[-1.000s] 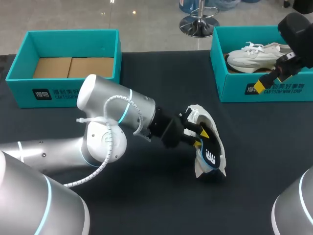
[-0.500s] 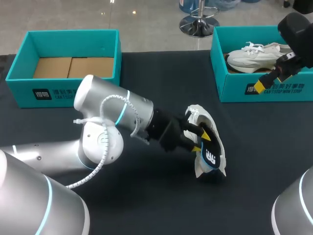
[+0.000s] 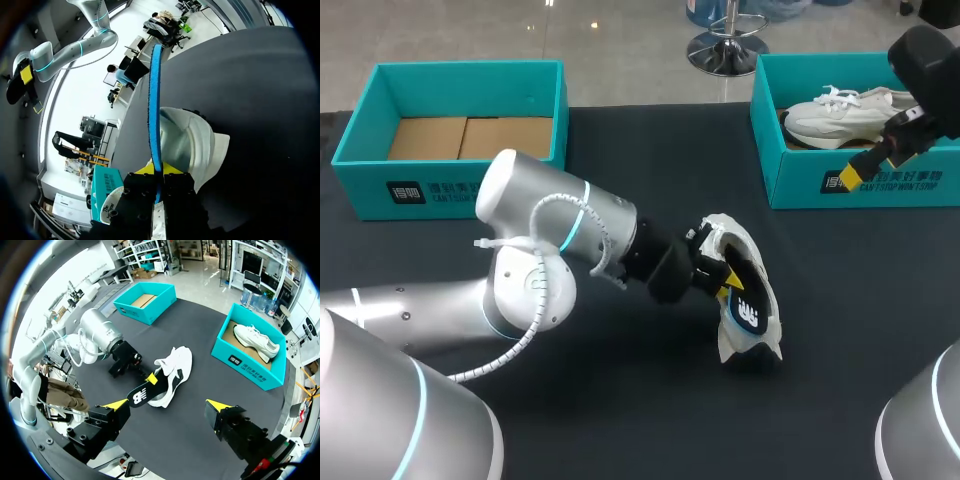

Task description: Take the shoe out of the shoebox, open the shoe tongue, remove and reinsert the insole, then place the shoe into the shoebox

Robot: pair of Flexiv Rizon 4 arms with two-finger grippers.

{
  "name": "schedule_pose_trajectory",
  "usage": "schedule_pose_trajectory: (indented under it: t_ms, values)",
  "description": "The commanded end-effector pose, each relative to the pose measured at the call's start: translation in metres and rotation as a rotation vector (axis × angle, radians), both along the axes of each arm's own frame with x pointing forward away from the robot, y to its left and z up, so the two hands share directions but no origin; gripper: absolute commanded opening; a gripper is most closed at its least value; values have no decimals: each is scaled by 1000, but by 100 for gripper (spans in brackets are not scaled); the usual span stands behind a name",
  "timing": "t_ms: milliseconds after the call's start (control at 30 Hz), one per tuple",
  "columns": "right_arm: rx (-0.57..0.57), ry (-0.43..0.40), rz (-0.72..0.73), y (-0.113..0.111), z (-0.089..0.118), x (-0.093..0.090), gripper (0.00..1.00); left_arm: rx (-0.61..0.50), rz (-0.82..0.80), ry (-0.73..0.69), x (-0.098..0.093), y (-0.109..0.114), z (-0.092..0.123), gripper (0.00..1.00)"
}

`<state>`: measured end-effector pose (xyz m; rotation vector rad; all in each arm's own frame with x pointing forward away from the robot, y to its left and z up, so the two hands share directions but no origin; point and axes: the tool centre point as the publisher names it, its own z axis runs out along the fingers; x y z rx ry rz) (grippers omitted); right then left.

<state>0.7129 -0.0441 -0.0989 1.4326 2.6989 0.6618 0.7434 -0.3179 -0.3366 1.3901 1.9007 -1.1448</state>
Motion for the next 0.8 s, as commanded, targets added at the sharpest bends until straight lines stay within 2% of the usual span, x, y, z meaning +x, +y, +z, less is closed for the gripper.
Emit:
schedule_pose_trajectory:
  t_ms: [33, 200, 233, 267, 300, 367, 400, 433, 533, 667, 800]
  values:
    - [-2, 5, 0, 1, 0, 3, 100, 11, 7, -12, 10, -7, -3, 0]
    - [-2, 5, 0, 1, 0, 3, 100, 18, 15, -21, 13, -6, -4, 0]
    - [-2, 5, 0, 1, 0, 3, 100, 16, 15, -20, 12, -5, -3, 9]
    - [-2, 5, 0, 1, 0, 3, 100, 13, 16, -16, 12, -4, -1, 26]
    - [-2, 5, 0, 1, 0, 3, 100, 12, 17, -16, 11, -2, 1, 38]
    - [-2, 5, 0, 1, 0, 3, 100, 5, 15, -20, 9, 1, 5, 50]
    - [-2, 5, 0, 1, 0, 3, 100, 1, 16, -19, 9, 3, 6, 62]
    - [-2, 5, 0, 1, 0, 3, 100, -1, 17, -19, 9, 4, 8, 67]
    - [-2, 5, 0, 1, 0, 3, 100, -5, 17, -21, 5, 7, 10, 71]
    - [-2, 5, 0, 1, 0, 3, 100, -10, 10, -19, -2, 7, 11, 69]
    - [-2, 5, 0, 1, 0, 3, 100, -12, -7, -10, -11, 3, 10, 50]
